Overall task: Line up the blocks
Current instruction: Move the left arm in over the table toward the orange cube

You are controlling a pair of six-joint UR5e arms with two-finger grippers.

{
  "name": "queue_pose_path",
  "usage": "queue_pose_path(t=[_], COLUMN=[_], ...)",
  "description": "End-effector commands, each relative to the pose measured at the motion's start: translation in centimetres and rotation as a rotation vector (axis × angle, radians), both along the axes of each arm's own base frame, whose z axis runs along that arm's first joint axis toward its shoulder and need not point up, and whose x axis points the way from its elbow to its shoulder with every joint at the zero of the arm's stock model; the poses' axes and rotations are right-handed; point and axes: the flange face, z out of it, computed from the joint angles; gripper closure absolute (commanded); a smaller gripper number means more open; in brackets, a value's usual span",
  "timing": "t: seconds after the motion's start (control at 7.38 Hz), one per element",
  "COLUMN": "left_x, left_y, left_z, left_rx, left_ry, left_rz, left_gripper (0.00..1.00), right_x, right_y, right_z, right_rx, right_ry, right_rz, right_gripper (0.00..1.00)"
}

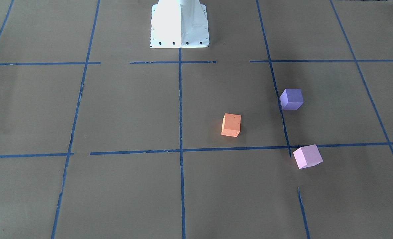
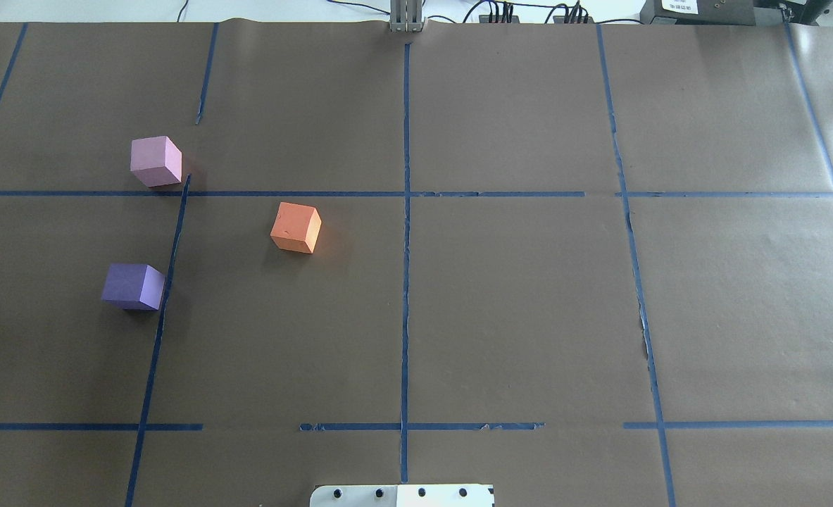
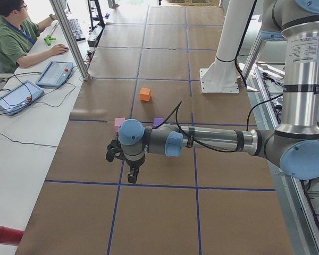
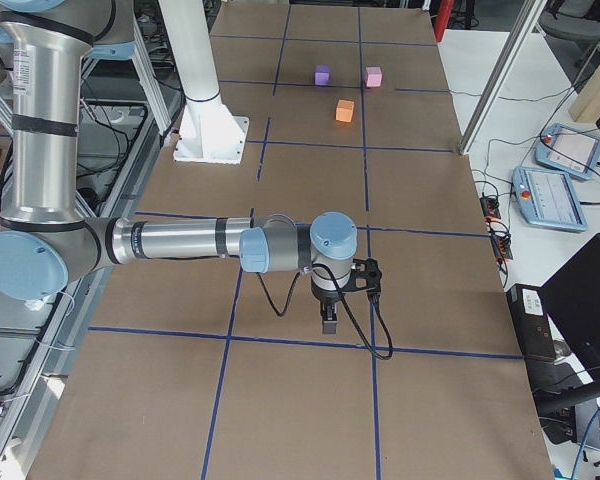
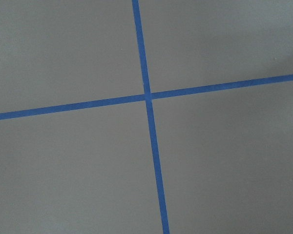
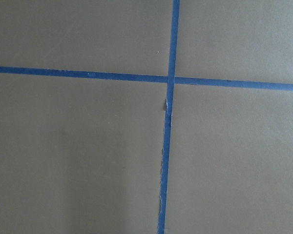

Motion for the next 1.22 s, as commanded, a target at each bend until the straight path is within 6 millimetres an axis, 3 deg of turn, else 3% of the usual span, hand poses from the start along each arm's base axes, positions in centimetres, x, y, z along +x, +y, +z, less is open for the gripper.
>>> queue_pose_path(t=[0.0, 0.14, 0.41, 0.68, 0.81, 0.95, 1.08], left_x=[0.2, 0.6, 3.7, 12.4, 16.6, 24.1, 30.8], left_y=[-0.3, -2.2, -2.7, -5.4, -7.1, -7.5, -7.5], left_z=[-0.1, -2.4, -5.8, -12.4, -17.5, -21.9, -27.7], left_rx=[0.003, 0.051, 0.096, 0.151, 0.058, -0.040, -0.094], left_ry=[0.000, 0.001, 0.023, 0.056, 0.096, 0.124, 0.166], left_rz=[0.002, 0.011, 0.051, 0.141, 0.049, 0.031, 0.026], left_gripper=[0.00, 0.00, 0.00, 0.00, 0.00, 0.00, 0.00], right_x=[0.0, 0.0, 0.0, 0.0, 0.0, 0.0, 0.0], right_y=[0.0, 0.0, 0.0, 0.0, 0.0, 0.0, 0.0], right_z=[0.0, 0.0, 0.0, 0.1, 0.0, 0.0, 0.1], right_rx=[0.000, 0.000, 0.000, -0.001, 0.000, 0.000, -0.001], right_ry=[0.000, 0.000, 0.000, 0.000, 0.000, 0.000, 0.000], right_rz=[0.000, 0.000, 0.000, 0.000, 0.000, 0.000, 0.000], right_gripper=[0.00, 0.00, 0.00, 0.00, 0.00, 0.00, 0.00])
